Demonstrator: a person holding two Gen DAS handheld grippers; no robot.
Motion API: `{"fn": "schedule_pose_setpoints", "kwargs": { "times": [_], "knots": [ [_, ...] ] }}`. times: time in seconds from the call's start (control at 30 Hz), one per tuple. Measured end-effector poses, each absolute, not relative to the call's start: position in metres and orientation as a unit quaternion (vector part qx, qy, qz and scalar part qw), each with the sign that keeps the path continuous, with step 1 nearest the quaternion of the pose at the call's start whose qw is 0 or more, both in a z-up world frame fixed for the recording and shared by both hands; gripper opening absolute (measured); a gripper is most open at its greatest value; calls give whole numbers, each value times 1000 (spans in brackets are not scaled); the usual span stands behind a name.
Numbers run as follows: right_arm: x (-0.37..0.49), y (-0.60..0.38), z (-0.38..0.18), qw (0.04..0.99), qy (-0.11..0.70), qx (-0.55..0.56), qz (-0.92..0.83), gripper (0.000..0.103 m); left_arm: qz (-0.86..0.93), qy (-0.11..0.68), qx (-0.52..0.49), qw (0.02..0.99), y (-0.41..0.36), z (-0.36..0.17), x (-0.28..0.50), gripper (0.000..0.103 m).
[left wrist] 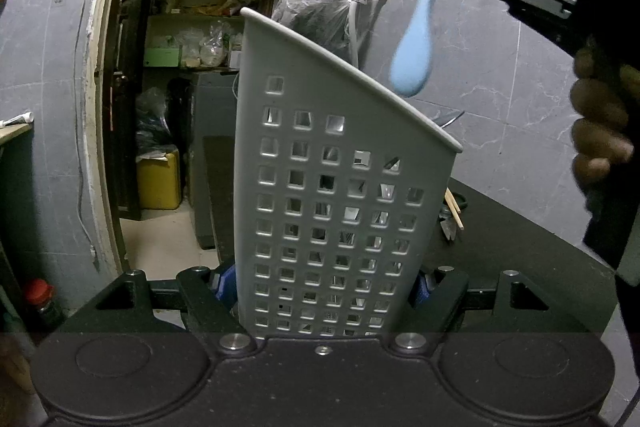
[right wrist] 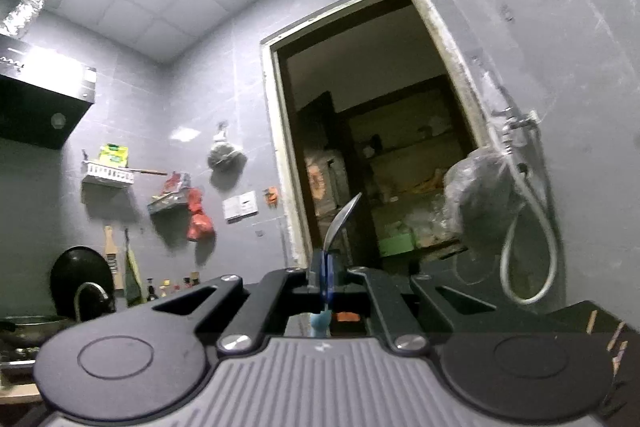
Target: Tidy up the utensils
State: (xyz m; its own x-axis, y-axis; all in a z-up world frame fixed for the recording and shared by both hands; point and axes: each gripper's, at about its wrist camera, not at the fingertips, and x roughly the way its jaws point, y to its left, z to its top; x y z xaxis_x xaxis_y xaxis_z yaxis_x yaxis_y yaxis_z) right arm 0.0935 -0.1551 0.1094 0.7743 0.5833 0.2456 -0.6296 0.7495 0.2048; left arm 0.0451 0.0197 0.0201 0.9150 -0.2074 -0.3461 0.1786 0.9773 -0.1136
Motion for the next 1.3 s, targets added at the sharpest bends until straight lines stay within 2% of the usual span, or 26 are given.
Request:
{"fn": "schedule_pose_setpoints", "kwargs": {
  "times": [0.53,1.3],
  "knots": [
    [78,-115,73,945,-56,49,318,2,-100,183,-41,977,19,17,51,78],
    [74,-115,49,946,-2,35,323,3,-100,183,-41,977,19,17,51,78]
  ]
}}
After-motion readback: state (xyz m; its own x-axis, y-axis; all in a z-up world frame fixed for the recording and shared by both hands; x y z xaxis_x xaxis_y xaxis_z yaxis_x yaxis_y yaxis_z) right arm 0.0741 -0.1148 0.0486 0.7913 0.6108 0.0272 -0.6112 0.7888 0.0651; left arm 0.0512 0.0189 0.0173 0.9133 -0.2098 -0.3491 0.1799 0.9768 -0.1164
